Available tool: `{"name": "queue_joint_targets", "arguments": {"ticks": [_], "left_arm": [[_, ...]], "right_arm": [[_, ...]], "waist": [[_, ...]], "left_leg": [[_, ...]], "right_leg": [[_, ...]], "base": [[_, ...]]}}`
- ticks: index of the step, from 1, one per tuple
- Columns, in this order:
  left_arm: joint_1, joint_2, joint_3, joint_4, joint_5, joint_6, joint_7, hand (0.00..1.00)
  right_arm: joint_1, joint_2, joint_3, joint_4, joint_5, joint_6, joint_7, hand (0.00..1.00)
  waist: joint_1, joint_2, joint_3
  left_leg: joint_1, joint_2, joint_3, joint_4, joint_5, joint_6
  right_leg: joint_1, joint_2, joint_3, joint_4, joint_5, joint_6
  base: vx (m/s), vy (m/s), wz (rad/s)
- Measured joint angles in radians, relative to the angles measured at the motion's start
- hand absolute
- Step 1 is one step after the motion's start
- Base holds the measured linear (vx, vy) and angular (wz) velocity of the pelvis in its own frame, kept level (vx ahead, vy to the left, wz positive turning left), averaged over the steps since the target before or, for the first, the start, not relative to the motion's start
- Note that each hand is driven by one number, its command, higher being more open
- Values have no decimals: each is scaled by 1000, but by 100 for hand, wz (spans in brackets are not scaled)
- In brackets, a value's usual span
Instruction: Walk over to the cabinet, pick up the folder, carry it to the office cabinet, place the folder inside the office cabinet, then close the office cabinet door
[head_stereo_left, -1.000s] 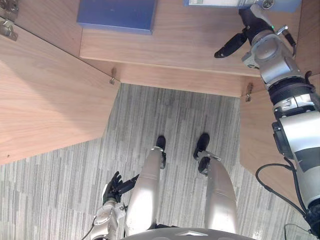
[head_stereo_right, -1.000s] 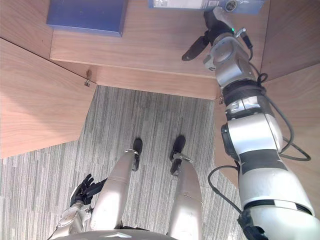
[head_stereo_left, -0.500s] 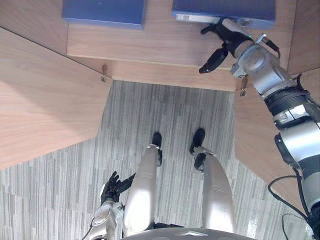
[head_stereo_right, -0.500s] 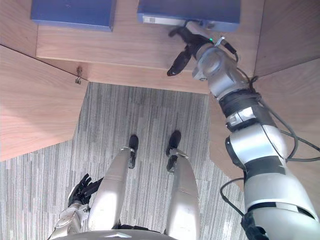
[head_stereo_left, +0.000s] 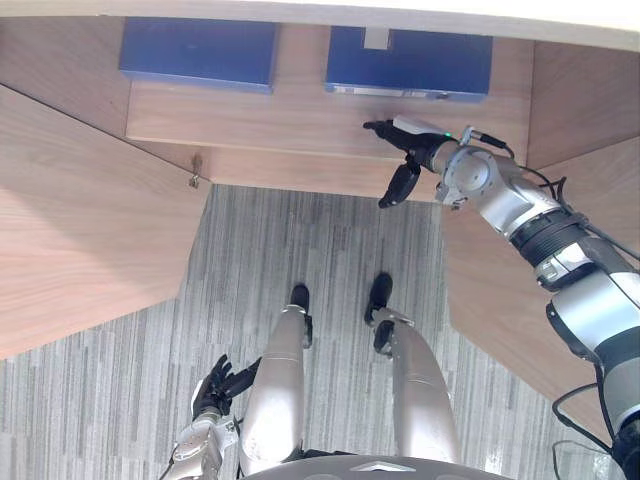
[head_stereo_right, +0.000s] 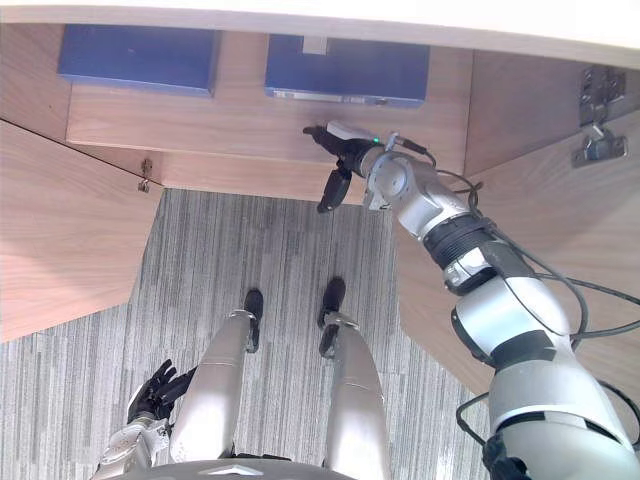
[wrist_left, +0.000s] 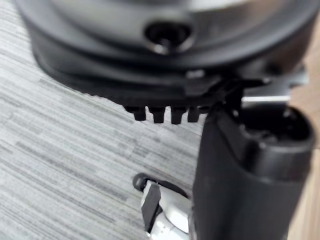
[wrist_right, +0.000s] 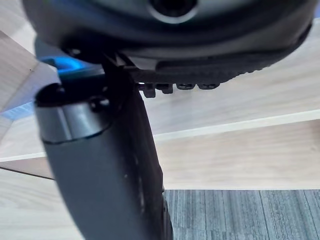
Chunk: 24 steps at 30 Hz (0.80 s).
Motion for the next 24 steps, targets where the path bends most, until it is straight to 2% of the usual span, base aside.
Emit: {"name": "queue_joint_targets", "arguments": {"ticks": [5, 10, 16, 19, 24], "left_arm": [[0, 12, -4, 11, 0, 1, -4, 100], [1, 17, -4, 30, 1, 17, -4, 100], [3, 20, -5, 32, 9, 26, -4, 100], [2, 24, -5, 45, 53, 31, -4, 100], [-2, 12, -16, 78, 131, 48, -11, 100]], "right_arm": [[29, 46, 20, 36, -18, -1, 25, 100], [100, 111, 38, 62, -42, 2, 52, 100], [274, 274, 53, 153, -97, 17, 109, 100], [398, 380, -9, 194, -98, 21, 104, 100], [537, 479, -177, 257, -140, 22, 58, 100]], "waist": [[3, -15, -24], [2, -18, -41], [9, -24, -88], [2, -31, -139], [-6, -37, -244]], "left_leg": [[31, 8, 8, -7, -3, -1], [112, 14, 16, -36, -3, -1], [237, 41, 40, -81, -7, -5], [305, 61, 70, -113, -11, -6], [410, 67, 119, -174, -12, -8]], "right_leg": [[32, 9, 4, -18, 4, 1], [112, 18, 7, -56, 11, 3], [252, 54, 18, -163, 46, 6], [334, 80, 34, -256, 82, 8], [444, 96, 74, -382, 140, 21]], "base": [[19, -7, -5], [30, -2, -6], [44, 3, -14], [37, 11, -28], [42, 28, -27]]}}
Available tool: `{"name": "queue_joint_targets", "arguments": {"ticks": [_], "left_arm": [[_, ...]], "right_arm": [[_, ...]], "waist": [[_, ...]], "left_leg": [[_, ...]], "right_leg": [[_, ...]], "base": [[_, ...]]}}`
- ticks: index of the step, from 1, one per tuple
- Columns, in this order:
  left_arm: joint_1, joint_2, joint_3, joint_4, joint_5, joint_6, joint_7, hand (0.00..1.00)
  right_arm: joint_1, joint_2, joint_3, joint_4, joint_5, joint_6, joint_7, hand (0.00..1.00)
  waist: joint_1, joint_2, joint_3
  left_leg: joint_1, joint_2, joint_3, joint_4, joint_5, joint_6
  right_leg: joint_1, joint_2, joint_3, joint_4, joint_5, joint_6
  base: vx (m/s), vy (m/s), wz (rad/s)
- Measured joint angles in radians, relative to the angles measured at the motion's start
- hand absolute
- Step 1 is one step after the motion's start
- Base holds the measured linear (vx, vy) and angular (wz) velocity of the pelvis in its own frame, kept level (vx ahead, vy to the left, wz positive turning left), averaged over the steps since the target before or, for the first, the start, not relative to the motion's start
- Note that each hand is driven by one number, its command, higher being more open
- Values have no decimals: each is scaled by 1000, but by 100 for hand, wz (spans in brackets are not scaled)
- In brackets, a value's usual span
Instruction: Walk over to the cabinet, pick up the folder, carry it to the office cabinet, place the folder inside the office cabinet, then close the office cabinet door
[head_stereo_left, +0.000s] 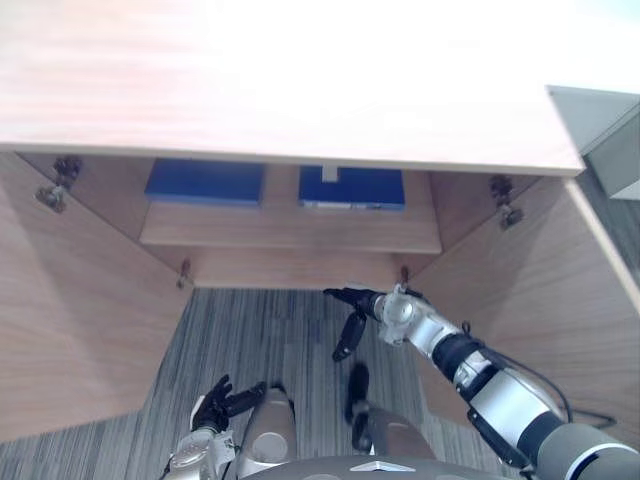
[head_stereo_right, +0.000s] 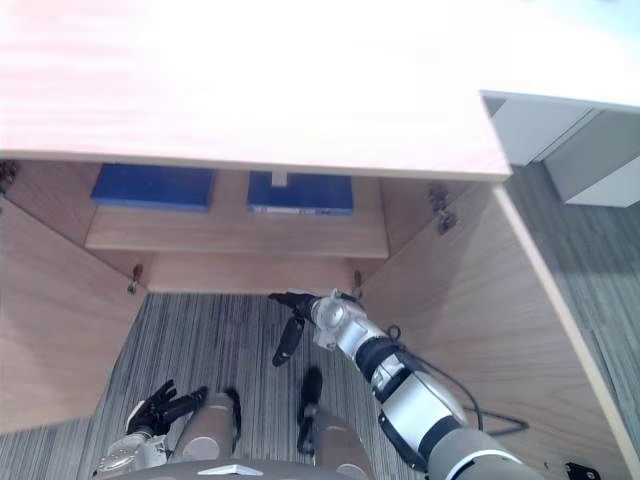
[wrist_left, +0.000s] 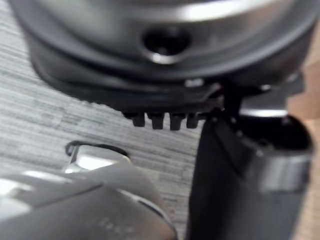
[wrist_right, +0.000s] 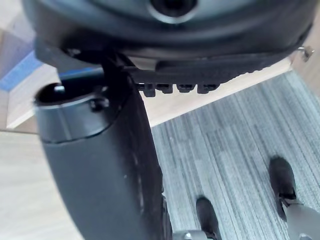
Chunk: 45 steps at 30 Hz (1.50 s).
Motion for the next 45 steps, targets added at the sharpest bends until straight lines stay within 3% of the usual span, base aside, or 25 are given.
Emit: {"name": "queue_joint_targets", "arguments": {"ticks": [9, 14, 19, 25, 34, 35, 36, 38, 39, 41, 42, 45], "left_arm": [[2, -15, 19, 54, 37, 19, 10, 100], [-1, -44, 59, 78, 73, 20, 39, 100], [-5, -83, 65, 97, 74, 21, 66, 100], [-6, -98, 139, 120, 64, 20, 112, 100], [-14, -101, 172, 148, 67, 16, 124, 100], [-15, -101, 172, 150, 67, 16, 124, 100], [-16, -104, 176, 149, 66, 14, 124, 100], [-17, -103, 185, 149, 67, 13, 125, 100], [-17, -96, 194, 149, 67, 14, 124, 100], [-18, -95, 221, 151, 67, 17, 124, 100], [-20, -115, 216, 160, 67, 17, 115, 100], [-17, -106, 198, 169, 68, 19, 114, 100]], "right_arm": [[273, 108, -485, 175, -2, 26, -165, 100], [479, 163, -751, 200, 143, 42, -285, 100], [562, 193, -896, 193, 309, 21, -386, 100], [606, 203, -977, 187, 599, -29, -445, 100], [611, 202, -975, 186, 633, -43, -445, 100], [608, 201, -978, 174, 632, -43, -445, 100], [606, 202, -996, 163, 632, -41, -445, 100], [606, 207, -1015, 157, 631, -42, -446, 100], [608, 213, -1034, 153, 630, -42, -446, 100], [611, 223, -1091, 151, 609, -42, -445, 100], [646, 217, -1260, 153, 556, -23, -443, 100], [656, 195, -1314, 189, 555, -18, -440, 100]], "waist": [[-28, -7, -102], [-56, 3, -128], [-77, 2, -168], [-80, -7, -189], [-87, -15, -182], [-87, -2, -172], [-83, 0, -157], [-86, 6, -147], [-89, -5, -140], [-100, -8, -139], [-117, 28, -115], [-134, 42, -98]], "left_leg": [[137, -40, 53, -113, 17, 9], [210, -61, 80, -171, 25, 18], [238, -77, 97, -198, 32, 29], [299, -97, 119, -272, 56, 32], [345, -98, 196, -294, 47, 33], [344, -84, 221, -272, 34, 31], [343, -67, 270, -254, 22, 33], [352, -37, 323, -229, 2, 26], [364, -28, 342, -213, -12, 17], [375, -5, 379, -182, -32, 5], [421, -1, 441, -243, -21, -14], [434, -16, 435, -262, -11, -19]], "right_leg": [[125, -22, 50, -130, 50, 29], [168, -39, 65, -135, 44, 39], [178, -53, 76, -130, 38, 48], [192, -63, 85, -116, 13, 46], [181, -50, 140, -104, 15, 47], [168, -46, 129, -82, -3, 34], [146, -70, 11, -25, -57, -8], [120, -125, -172, 86, -108, -56], [126, -151, -220, 130, -112, -59], [122, -152, -267, 157, -118, -27], [96, -129, -290, 163, -154, -35], [85, -136, -301, 203, -169, -18]], "base": [[32, 52, -13], [26, 70, -7], [-18, 51, -6], [-11, 10, -5], [12, 17, -22], [-42, 16, -77], [-45, 13, -75], [26, 32, -80], [110, 2, -87], [129, -108, -86], [123, -195, -80], [82, -111, -38]]}}
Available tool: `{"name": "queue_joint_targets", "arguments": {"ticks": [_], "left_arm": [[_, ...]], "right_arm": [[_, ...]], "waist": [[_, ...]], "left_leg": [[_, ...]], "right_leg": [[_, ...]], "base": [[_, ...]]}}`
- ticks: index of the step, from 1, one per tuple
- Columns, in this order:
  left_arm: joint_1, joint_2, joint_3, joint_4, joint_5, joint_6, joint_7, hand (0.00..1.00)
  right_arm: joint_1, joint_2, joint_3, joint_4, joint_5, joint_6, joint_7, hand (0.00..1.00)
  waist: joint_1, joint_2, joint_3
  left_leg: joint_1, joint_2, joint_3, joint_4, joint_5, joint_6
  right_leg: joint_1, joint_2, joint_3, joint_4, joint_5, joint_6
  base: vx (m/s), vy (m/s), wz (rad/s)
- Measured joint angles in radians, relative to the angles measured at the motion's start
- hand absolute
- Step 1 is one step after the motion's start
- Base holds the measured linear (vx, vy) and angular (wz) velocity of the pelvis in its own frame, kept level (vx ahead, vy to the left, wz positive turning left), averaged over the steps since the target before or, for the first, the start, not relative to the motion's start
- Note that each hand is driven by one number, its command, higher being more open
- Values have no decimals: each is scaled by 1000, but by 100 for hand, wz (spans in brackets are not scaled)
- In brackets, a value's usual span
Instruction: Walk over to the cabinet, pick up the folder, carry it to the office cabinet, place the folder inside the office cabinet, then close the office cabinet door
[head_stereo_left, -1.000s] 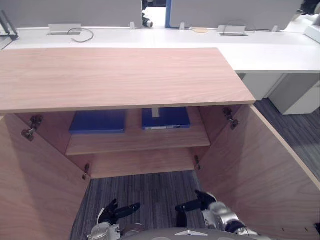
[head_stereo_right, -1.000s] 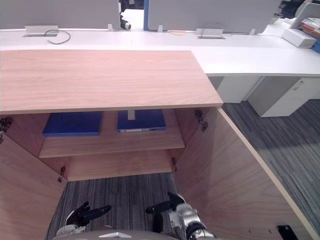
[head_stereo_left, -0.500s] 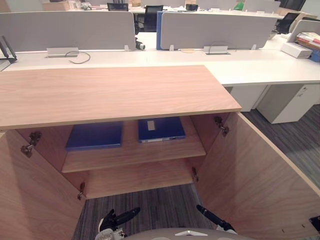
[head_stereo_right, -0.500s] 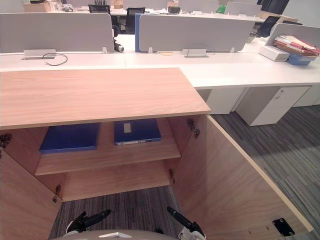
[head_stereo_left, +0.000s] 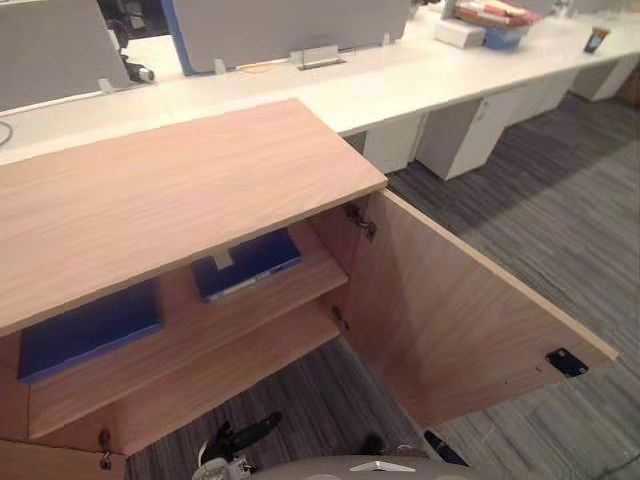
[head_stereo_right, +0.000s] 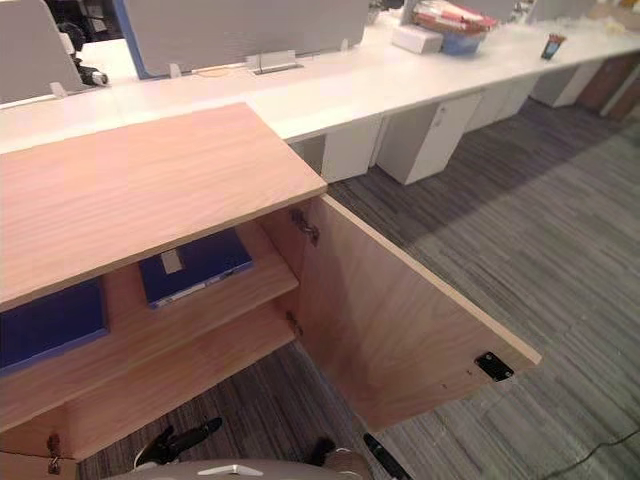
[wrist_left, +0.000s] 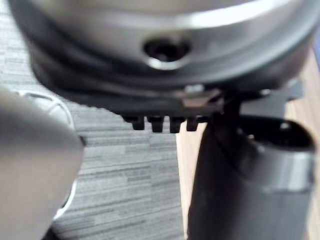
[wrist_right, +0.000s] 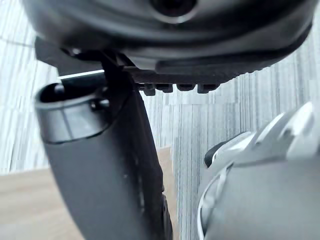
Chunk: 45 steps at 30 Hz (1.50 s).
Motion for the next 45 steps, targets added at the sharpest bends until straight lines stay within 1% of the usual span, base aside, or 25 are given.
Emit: {"name": "queue_joint_targets", "arguments": {"ticks": [2, 3, 4, 5, 6, 7, 8, 9, 11, 14, 15, 16, 20, 24, 28, 29, 30, 31, 32, 36, 38, 40, 42, 43, 45], "left_arm": [[-7, 10, -23, 0, 0, 0, -2, 100], [-9, 15, -27, 0, 1, 0, -6, 100], [-5, 10, -30, 0, -1, 2, -9, 100], [3, 6, -32, -6, -4, 1, -10, 100], [4, 16, -34, -11, -6, 1, -10, 100], [3, 43, -43, -11, -2, -2, -7, 100], [1, 58, -54, 6, -2, 1, -8, 100], [8, 66, -71, 23, -2, 1, -9, 100], [11, 73, -78, 19, -4, -5, -9, 100], [12, 75, -80, 17, -3, -8, -8, 100], [15, 74, -71, 18, -3, -7, -7, 100], [27, 72, -64, 19, -2, -7, -1, 100], [21, 80, -55, 20, -1, 3, 7, 100], [24, 76, -48, 20, 1, 5, 11, 100], [27, 81, -35, 23, 2, 4, 3, 100], [34, 80, -25, 27, 5, -2, 3, 100], [41, 72, -26, 27, 6, -2, 3, 100], [46, 64, -26, 26, 7, -2, 3, 100], [55, 59, -18, 27, 9, 2, 3, 100], [66, 83, -17, 28, 42, 3, 5, 100], [67, 102, -16, 27, 41, 4, 4, 100], [71, 94, 15, 22, 35, 1, 5, 100], [69, 69, 22, 22, 13, 3, 2, 100], [68, 50, 17, 20, 3, -6, 3, 100], [67, 41, -12, 20, 6, -11, 7, 100]], "right_arm": [[-10, -19, 4, 29, 0, 4, 6, 100], [-18, -20, 8, 40, -1, 3, 7, 100], [-30, -34, 10, 45, -2, 5, 11, 100], [-40, -47, 23, 58, -8, 4, 11, 100], [-43, -45, 37, 65, -14, 4, 7, 100], [-59, -48, 72, 89, -33, 4, 10, 100], [-74, -47, 97, 98, -36, -2, 21, 100], [-81, -44, 111, 98, -38, -11, 27, 100], [-92, -48, 114, 113, -38, -7, 26, 100], [-92, -50, 97, 129, -30, -8, 14, 100], [-92, -48, 86, 130, -30, -8, 12, 100], [-89, -51, 70, 128, -29, -10, 9, 100], [-82, -32, 27, 124, -18, -12, 6, 100], [-71, -32, 11, 123, 11, -23, 7, 100], [-64, -23, -8, 119, 16, -27, 6, 100], [-71, -19, -7, 119, 16, -28, 6, 100], [-65, -27, -9, 119, 16, -31, 5, 100], [-64, -34, -14, 119, 16, -31, 5, 100], [-63, -42, -11, 114, 18, -30, 9, 100], [-62, -8, -8, 117, 19, -29, 6, 100], [-65, 4, 5, 117, 19, -29, 6, 100], [-68, -8, 53, 118, 19, -35, 7, 100], [-84, -37, 105, 117, 19, -55, 7, 100], [-92, -58, 113, 117, 19, -63, 7, 100], [-90, -71, 113, 120, 19, -66, 4, 100]], "waist": [[-1, 3, 7], [2, 0, 9], [0, 15, 8], [4, 20, 8], [5, -5, 5], [17, -30, 1], [18, -23, -2], [13, -15, 1], [15, -23, 7], [12, -19, 17], [11, -17, 18], [11, -8, 11], [-1, -20, 11], [-4, -10, 20], [1, -21, 24], [1, -37, 26], [-10, -17, 19], [-15, 7, 16], [-19, 10, 13], [-19, -34, 21], [-12, -59, 33], [14, -56, 37], [27, -23, 34], [27, 14, 40], [15, 40, 41]], "left_leg": [[0, -1, 1, 2, 4, 7], [0, 1, 16, 2, 4, 7], [6, 14, 50, -11, 5, 4], [15, 19, 81, -29, 10, -7], [26, 2, 104, -31, 11, -8], [39, -18, 145, -22, 6, -15], [36, 5, 160, 4, 9, -10], [24, 31, 160, 73, 28, 22], [-7, 24, 118, 77, -3, 39], [-58, -6, 103, -44, 5, 42], [-80, -6, 93, -74, 93, 39], [-68, -8, 93, -84, 119, 13], [-68, -26, 97, -94, 119, 13], [-41, -41, 98, -74, 121, 13], [-73, -36, 103, 133, 132, 21], [-76, -57, 97, 55, 63, 24], [-62, -69, 88, -103, 112, 36], [-65, -59, 79, -175, 211, 39], [-60, -61, 76, -173, 214, 16], [-59, -73, 76, -152, 208, 26], [-78, -69, 40, -78, 196, 29], [-142, -49, -149, 91, 168, 46], [-212, -56, -364, 210, 138, 24], [-219, -53, -436, 229, 103, 15], [-218, -54, -490, 225, 76, 6]], "right_leg": [[-20, 15, 8, 10, -2, -2], [-31, 16, 2, 10, -23, -24], [-28, -27, -137, 67, -129, -113], [-29, -116, -291, 201, -170, -155], [-27, -157, -342, 237, -163, -142], [-21, -150, -338, 209, -151, -35], [-11, -99, -300, 151, -129, -34], [8, -52, -260, 65, -94, -36], [36, -16, -194, -47, -45, -48], [84, -1, -150, -141, 8, -25], [96, 3, -133, -156, 20, -8], [101, 12, -112, -173, 30, 8], [128, 18, -113, -244, 69, 35], [184, 12, -107, -295, 84, 52], [242, -40, -76, -326, 89, 57], [249, -72, -62, -325, 93, 62], [253, -70, -65, -326, 95, 66], [256, -55, -71, -331, 95, 69], [273, -59, -65, -353, 105, 103], [274, -75, -64, -353, 105, 102], [268, -82, -47, -350, 104, 101], [236, -87, 32, -320, 102, 98], [179, -77, 116, -293, 102, 97], [155, -55, 149, -288, 107, 104], [135, -38, 183, -285, 113, 104]], "base": [[30, -86, -33], [-15, -73, -39], [39, -95, -59], [88, -96, -62], [136, -132, -113], [131, -143, -130], [158, -155, -158], [113, -122, -116], [43, -58, -96], [-5, 19, -63], [17, 38, -60], [23, 50, -49], [73, 108, -6], [76, 93, -4], [75, 143, -16], [45, 168, -14], [21, 135, -5], [55, 143, -8], [93, 161, -11], [48, 105, -5], [-14, 8, -30], [-27, -26, -98], [-33, 46, -124], [-25, 63, -92], [-35, 82, -59]]}}
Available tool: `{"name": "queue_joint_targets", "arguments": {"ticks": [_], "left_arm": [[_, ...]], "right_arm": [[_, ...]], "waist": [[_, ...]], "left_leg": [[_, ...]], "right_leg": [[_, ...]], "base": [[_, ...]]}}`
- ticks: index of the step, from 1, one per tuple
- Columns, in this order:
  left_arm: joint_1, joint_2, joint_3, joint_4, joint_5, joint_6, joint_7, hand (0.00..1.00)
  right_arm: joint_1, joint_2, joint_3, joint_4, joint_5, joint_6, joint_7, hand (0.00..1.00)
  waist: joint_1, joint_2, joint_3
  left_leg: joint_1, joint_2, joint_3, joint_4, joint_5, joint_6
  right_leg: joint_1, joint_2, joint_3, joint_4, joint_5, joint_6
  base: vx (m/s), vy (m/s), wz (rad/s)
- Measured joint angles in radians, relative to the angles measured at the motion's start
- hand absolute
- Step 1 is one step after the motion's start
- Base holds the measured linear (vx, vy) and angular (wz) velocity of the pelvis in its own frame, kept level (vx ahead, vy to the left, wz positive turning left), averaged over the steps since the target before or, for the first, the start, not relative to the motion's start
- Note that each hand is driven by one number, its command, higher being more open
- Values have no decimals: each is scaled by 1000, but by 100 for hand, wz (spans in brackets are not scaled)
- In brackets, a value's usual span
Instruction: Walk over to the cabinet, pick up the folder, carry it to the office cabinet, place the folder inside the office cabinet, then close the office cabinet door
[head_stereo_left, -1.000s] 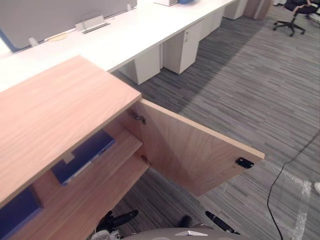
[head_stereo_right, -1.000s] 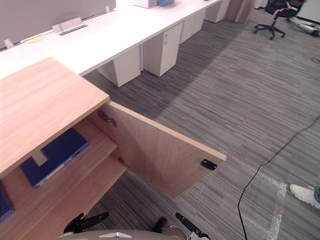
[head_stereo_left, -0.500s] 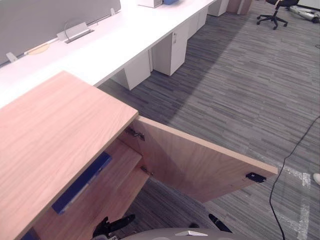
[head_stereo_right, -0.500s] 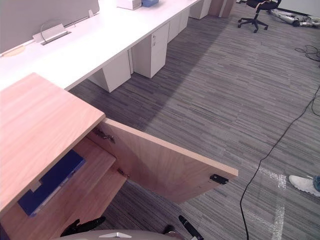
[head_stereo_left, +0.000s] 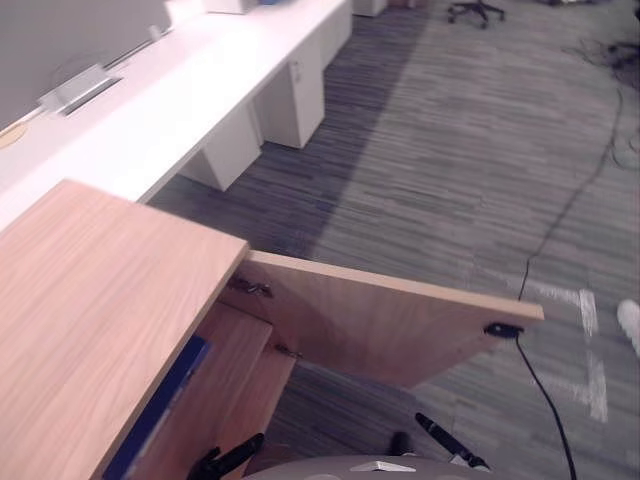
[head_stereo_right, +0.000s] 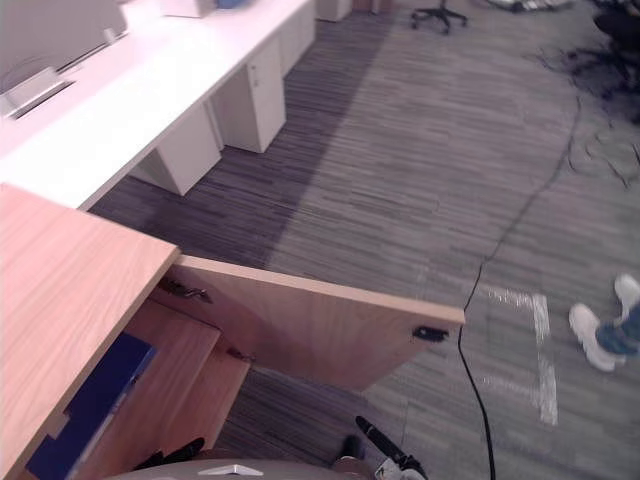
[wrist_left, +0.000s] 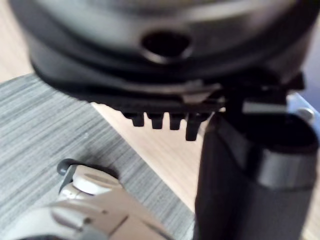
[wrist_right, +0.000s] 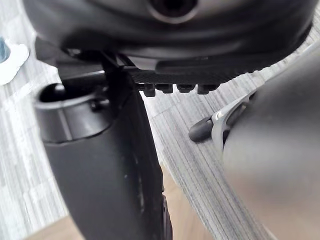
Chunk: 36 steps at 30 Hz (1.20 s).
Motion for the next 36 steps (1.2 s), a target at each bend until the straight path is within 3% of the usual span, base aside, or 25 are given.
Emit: {"name": "queue_joint_targets", "arguments": {"ticks": [5, 7, 12, 17, 22, 28, 30, 31, 32, 33, 34, 36], "left_arm": [[-3, 9, -42, -1, 39, -12, 5, 100], [-7, 21, -49, -5, 39, -12, 4, 100], [16, 8, -47, -36, 34, -11, 4, 100], [25, -9, -46, -45, 34, -12, 6, 100], [29, -19, -47, -45, 35, -13, 17, 100], [21, -5, -47, -41, 35, -21, 19, 100], [20, 1, -42, -42, 34, -22, 19, 100], [20, -6, -34, -42, 32, -21, 21, 100], [20, -7, -27, -44, 30, -22, 23, 100], [22, -4, -17, -45, 29, -22, 24, 100], [22, 7, 0, -43, 30, -25, 26, 100], [23, 9, 10, -27, 33, -24, 19, 100]], "right_arm": [[-4, 4, -11, -4, 22, -2, -1, 100], [-2, 17, -35, -17, 22, -2, -2, 100], [19, 42, -91, -50, 22, 1, 1, 100], [36, 55, -118, -83, 22, 3, 0, 100], [52, 55, -69, -113, 31, 2, -13, 100], [73, 55, 51, -147, 39, 0, -21, 100], [76, 62, 55, -154, 41, 2, -20, 100], [79, 64, 37, -162, 41, 2, -20, 100], [80, 61, 32, -165, 40, 2, -20, 100], [84, 66, 30, -166, 40, 2, -20, 100], [100, 83, 14, -163, 39, 3, -20, 100], [104, 94, -31, -144, 38, 3, -16, 100]], "waist": [[-33, 14, -8], [-39, -3, 0], [-34, -15, 1], [-33, 3, -11], [-33, 4, -12], [-33, -26, -19], [-26, -39, -20], [-21, -29, -27], [-13, -21, -27], [-13, -32, -27], [-4, -56, -36], [-10, -65, -51]], "left_leg": [[46, 15, -6, -156, -51, -17], [58, 9, -7, -196, -53, -14], [87, -13, 4, -213, -55, -10], [98, -14, 28, -225, -57, -7], [110, 0, 60, -204, -66, -8], [115, 0, 138, -159, -87, 1], [115, 5, 171, -151, -90, 7], [117, 24, 194, -164, -82, 10], [134, 42, 224, -182, -73, 3], [148, 41, 231, -190, -70, -1], [167, 34, 245, -197, -71, -6], [171, 36, 241, -213, -68, 3]], "right_leg": [[-80, 28, 38, 27, 17, 2], [-92, 24, 37, 41, 18, 3], [-91, 0, 46, 78, 18, 4], [-113, 1, 66, 108, 18, 4], [-118, 19, 96, 125, 23, 6], [-147, 33, 170, 141, 48, 4], [-155, 17, 114, 141, 18, -36], [-162, -20, -32, 170, -39, -112], [-174, -59, -111, 268, -45, -123], [-162, -73, -136, 308, -47, -126], [-127, -76, -165, 288, -58, -80], [-113, -34, -151, 224, -14, -50]], "base": [[-33, 71, -27], [-63, 52, 5], [-84, 58, -2], [-90, -7, -12], [-81, -38, -19], [-84, 13, -38], [-111, 18, -42], [-54, -24, -56], [6, -33, -55], [42, -54, -54], [59, -48, -37], [37, -54, -43]]}}
